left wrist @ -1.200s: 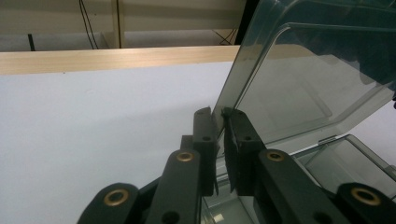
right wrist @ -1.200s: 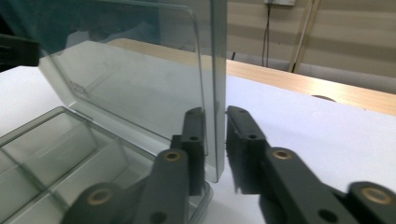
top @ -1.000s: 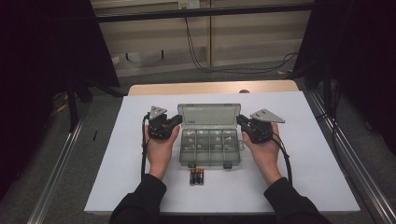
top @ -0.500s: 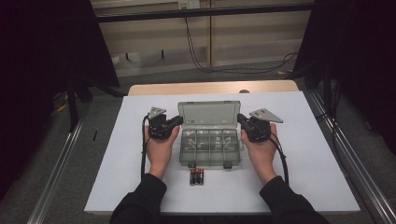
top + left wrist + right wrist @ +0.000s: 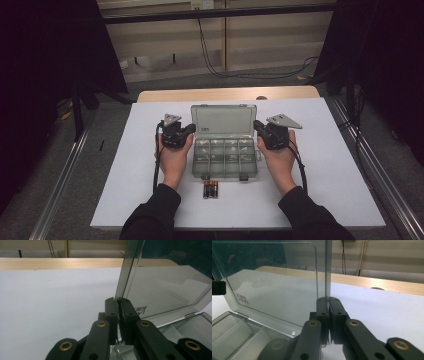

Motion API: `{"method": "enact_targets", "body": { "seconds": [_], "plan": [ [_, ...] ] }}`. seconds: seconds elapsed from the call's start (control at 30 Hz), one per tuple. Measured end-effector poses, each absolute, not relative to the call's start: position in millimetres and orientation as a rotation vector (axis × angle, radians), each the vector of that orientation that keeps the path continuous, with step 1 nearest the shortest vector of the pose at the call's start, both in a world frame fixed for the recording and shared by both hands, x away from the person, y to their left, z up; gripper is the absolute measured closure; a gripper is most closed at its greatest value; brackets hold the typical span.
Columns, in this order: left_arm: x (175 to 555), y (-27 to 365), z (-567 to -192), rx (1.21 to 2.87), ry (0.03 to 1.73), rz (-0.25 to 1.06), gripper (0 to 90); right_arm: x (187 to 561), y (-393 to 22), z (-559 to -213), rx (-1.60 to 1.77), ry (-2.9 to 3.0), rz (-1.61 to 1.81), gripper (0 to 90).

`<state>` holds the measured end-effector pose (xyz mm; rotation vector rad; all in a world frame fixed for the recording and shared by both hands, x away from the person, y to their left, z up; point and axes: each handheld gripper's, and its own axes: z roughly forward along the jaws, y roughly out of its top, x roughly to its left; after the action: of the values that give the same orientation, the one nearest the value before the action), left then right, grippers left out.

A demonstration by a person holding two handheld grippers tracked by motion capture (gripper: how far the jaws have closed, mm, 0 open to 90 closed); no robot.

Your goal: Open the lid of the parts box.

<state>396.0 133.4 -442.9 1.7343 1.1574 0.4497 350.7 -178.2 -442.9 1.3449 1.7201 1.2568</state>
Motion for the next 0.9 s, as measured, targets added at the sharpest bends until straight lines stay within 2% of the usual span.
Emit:
{"method": "enact_targets", "body": {
  "seconds": [0.1,0.27,0.63,0.9],
  "plan": [
    [396.4,132.6,-442.7,1.739,1.159,0.456,86.6,353.0,-176.5,-445.0,1.363,1.708,1.228,82.7],
    [398.2,133.3,-443.1,1.739,1.161,0.447,86.8,359.7,-173.7,-445.6,1.392,1.733,1.206,86.1],
    [407.1,132.4,-443.3,1.754,1.181,0.429,87.3,373.7,-174.2,-443.8,1.505,1.736,1.200,87.6],
    [421.8,133.1,-441.2,1.785,1.219,0.355,87.4,388.6,-179.0,-441.2,1.587,1.793,1.198,87.8]
  ]
}}
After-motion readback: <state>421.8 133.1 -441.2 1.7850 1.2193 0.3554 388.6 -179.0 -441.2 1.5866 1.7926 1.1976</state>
